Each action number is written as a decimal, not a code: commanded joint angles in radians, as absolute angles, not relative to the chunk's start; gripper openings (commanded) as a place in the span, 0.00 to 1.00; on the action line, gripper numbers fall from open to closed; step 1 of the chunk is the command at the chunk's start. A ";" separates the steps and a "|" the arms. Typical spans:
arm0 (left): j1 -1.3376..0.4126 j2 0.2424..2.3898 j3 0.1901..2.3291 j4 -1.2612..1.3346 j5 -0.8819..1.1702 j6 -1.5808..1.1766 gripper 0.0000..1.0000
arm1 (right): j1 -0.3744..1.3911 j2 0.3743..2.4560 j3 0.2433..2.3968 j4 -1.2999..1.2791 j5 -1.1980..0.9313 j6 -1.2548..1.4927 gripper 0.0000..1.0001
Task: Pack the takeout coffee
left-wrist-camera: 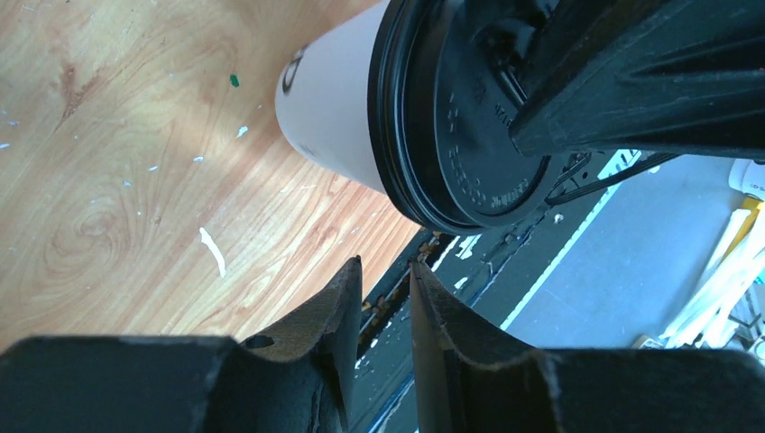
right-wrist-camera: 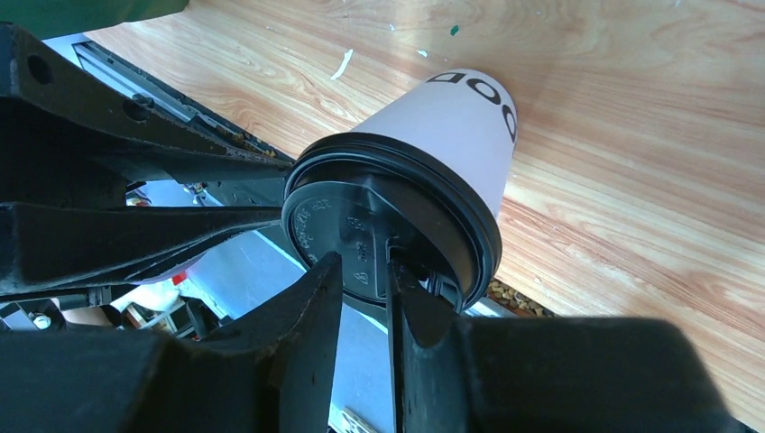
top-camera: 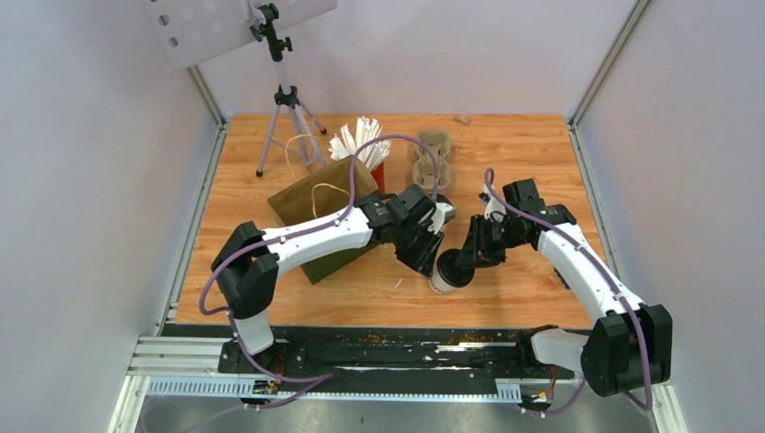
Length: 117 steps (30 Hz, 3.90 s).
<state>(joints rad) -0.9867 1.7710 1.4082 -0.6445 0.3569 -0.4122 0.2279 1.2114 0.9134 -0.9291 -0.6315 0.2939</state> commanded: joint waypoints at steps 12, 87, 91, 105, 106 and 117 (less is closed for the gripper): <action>-0.988 1.684 1.572 -0.722 0.232 -0.346 0.37 | 0.233 1.187 1.056 -0.913 -0.644 0.304 0.32; -0.347 1.071 1.597 -1.380 -0.175 -0.527 0.87 | 0.757 1.381 1.158 -0.972 0.086 0.191 0.87; -0.347 1.073 1.596 -1.385 -0.176 -0.526 0.86 | 0.756 1.382 1.149 -0.974 0.085 0.193 0.87; -0.345 1.075 1.581 -1.382 -0.168 -0.515 0.84 | 0.782 1.387 1.105 -0.977 0.112 0.213 0.84; -0.345 1.075 1.581 -1.381 -0.167 -0.514 0.84 | 0.783 1.387 1.103 -0.978 0.115 0.214 0.84; -0.345 1.077 1.574 -1.373 -0.143 -0.507 0.83 | 0.782 1.377 1.114 -0.988 0.120 0.225 0.83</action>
<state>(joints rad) -0.3519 1.0809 1.5723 -1.4029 -0.1581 -0.5110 0.7761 1.3682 1.1313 -0.9604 0.0978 0.2085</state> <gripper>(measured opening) 0.829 0.838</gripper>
